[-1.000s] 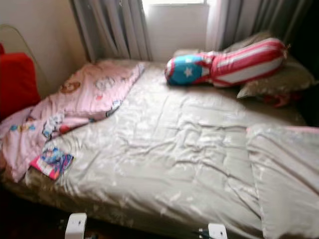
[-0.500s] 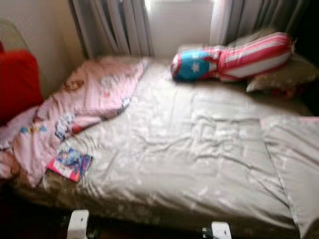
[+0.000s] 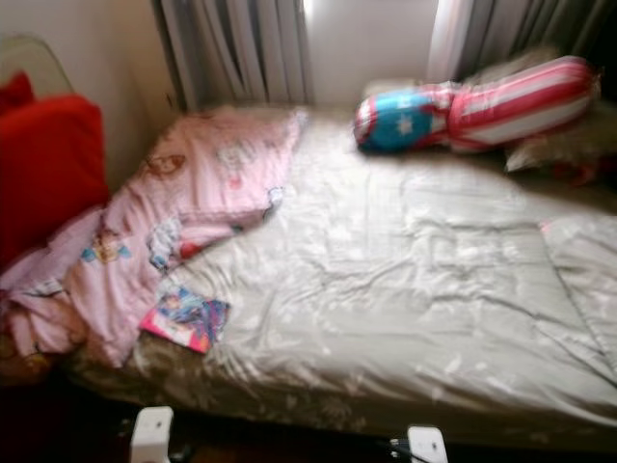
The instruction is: Clean up the room
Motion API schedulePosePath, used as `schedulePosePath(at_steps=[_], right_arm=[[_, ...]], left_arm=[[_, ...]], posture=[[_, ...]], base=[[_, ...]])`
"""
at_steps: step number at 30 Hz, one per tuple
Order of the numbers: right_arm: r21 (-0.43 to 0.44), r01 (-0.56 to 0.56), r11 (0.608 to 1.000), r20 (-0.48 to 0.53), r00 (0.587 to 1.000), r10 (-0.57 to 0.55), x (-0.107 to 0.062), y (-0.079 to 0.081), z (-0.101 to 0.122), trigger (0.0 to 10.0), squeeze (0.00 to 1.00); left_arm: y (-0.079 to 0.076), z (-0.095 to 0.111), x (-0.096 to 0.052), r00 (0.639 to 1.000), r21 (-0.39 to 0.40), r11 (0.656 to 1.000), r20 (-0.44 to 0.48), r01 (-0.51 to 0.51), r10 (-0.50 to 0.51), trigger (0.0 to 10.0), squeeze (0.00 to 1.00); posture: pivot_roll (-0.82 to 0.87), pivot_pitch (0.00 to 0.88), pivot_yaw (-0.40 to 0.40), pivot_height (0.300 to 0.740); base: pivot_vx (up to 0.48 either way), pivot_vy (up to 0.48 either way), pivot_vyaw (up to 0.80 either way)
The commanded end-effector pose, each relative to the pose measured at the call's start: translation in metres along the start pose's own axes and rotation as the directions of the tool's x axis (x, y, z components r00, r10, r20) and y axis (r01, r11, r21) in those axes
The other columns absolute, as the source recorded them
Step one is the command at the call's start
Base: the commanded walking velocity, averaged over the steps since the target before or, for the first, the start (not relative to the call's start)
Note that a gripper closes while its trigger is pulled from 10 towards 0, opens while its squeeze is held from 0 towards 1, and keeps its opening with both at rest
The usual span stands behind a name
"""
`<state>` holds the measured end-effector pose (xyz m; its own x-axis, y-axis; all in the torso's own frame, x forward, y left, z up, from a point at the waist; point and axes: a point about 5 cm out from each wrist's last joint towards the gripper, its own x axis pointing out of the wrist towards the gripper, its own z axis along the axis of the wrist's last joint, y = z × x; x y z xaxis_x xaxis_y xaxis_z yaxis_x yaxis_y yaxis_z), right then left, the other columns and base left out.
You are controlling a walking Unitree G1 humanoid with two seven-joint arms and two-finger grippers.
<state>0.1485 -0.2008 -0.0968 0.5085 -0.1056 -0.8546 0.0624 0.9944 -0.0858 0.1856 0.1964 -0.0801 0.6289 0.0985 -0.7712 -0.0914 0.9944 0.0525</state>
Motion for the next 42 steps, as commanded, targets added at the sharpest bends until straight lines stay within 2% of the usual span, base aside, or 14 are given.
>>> schedulePosePath(at_steps=[1,22,39,42], right_arm=[[-0.002,-0.018,1.000,0.020,1.000,0.019,0.0011,0.0066,0.0059,10.0,0.00],[-0.014,-0.026,1.000,0.012,1.000,0.026,0.0006,0.0081,0.0030,10.0,0.00],[-0.027,-0.032,0.999,0.020,0.999,0.032,0.0006,0.0080,0.0039,10.0,0.00],[-0.030,-0.034,0.999,0.021,0.999,0.035,0.0007,0.0086,0.0043,10.0,0.00]], left_arm=[[0.0081,0.0003,-0.0001,1.000,0.013,1.000,-0.008,-0.025,0.025,10.0,0.00],[0.0076,-0.0014,-0.0007,1.000,0.027,0.999,-0.007,-0.018,0.018,10.0,0.00],[0.0074,-0.0002,-0.0003,1.000,0.019,1.000,-0.006,-0.017,0.017,10.0,0.00],[0.0077,-0.0005,-0.0004,1.000,0.015,1.000,-0.007,-0.017,0.017,10.0,0.00]], posture=[[-0.01,0.000,-0.023,0.740],[-0.01,0.000,-0.019,0.740],[-0.01,0.000,-0.027,0.740],[-0.01,0.000,-0.026,0.740]], base=[[0.000,0.458,0.00],[0.000,0.439,0.00],[0.000,0.000,0.00],[0.000,0.000,0.80]])
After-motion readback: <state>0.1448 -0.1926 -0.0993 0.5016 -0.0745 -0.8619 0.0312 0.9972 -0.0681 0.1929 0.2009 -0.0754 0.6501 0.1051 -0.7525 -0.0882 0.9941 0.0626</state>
